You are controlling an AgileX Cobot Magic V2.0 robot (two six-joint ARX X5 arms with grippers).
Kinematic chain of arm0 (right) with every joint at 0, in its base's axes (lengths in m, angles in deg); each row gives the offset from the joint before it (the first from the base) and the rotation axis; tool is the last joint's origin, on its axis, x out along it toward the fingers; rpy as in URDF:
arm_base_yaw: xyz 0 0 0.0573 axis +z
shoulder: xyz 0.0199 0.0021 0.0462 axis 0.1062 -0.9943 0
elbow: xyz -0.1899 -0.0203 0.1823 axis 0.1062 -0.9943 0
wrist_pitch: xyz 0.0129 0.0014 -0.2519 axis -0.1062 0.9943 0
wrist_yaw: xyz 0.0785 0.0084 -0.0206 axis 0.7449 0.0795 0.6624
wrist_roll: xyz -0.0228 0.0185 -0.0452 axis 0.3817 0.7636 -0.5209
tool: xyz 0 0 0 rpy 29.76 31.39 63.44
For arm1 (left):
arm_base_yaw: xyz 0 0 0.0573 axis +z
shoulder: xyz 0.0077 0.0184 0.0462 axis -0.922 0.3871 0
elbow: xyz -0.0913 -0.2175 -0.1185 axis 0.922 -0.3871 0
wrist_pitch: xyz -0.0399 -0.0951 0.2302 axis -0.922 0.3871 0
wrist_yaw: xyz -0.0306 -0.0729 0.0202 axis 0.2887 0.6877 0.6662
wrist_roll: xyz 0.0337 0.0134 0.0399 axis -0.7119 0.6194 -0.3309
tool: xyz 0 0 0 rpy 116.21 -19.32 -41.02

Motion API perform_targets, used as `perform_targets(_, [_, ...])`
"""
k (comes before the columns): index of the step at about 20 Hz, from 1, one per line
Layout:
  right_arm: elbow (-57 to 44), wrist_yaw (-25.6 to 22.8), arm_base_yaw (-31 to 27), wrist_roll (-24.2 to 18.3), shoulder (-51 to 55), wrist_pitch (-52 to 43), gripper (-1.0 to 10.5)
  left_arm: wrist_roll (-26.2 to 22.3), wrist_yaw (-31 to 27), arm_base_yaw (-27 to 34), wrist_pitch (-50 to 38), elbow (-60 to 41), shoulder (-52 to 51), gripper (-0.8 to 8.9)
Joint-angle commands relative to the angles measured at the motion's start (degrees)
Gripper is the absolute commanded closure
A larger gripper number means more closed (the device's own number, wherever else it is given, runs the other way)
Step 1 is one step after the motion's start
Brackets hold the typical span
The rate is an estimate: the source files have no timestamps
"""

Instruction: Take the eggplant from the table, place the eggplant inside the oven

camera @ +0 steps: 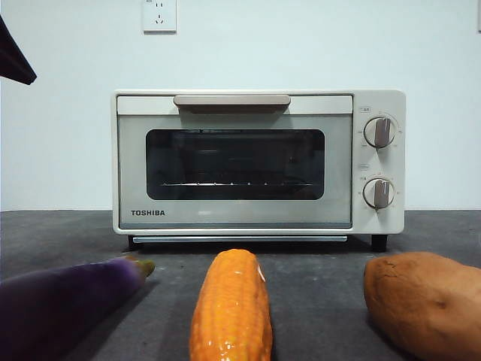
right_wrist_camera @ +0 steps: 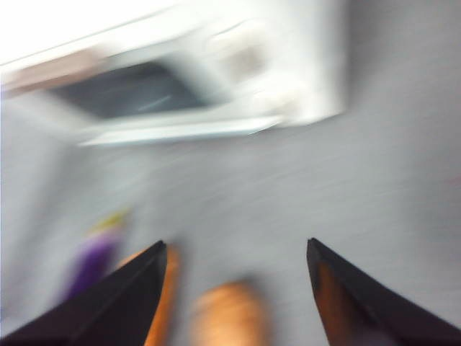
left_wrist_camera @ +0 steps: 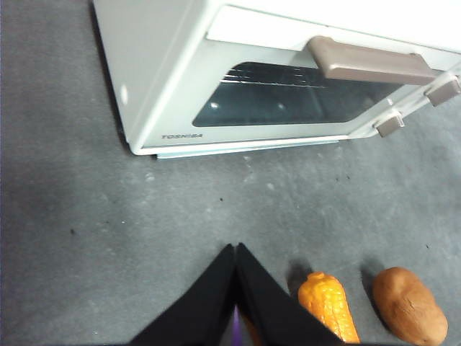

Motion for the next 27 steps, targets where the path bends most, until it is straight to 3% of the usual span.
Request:
perform_targets(1, [0.96,3.54,3.21,2.97,-3.43,-0.52,6.0,-0.92,0.24,-0.66,-0.44,0.98,0.46,8.07])
perform_targets(6, [1.01,0.17,15.08,5.70,-9.73,-1.27,5.6,-0.94,0.22,-0.92,-0.57,0.98,0.46,8.07])
perform_targets(12, [2.51,-7.02,33.79,13.73,-20.68,-8.55,5.6,-0.94,-0.90,-0.92,-1.14,0.98,0.46,8.07])
perform_targets(17, [11.93,-12.98,45.81,14.21,-32.87,-8.66,5.6,-0.98,-3.43,-0.92,-1.38,0.98,0.46,8.07])
perform_targets(21, [20.59,-16.72,52.72,15.65,-44.17,-8.70,5.6,-1.16,-3.48,-0.92,-1.38,0.98,0.46,8.07])
perform_targets(27, [32.26,-19.06,58.36,15.67,-60.89,-8.28,5.6,-1.38,-3.48,-0.92,-1.31,0.98,0.46,8.07])
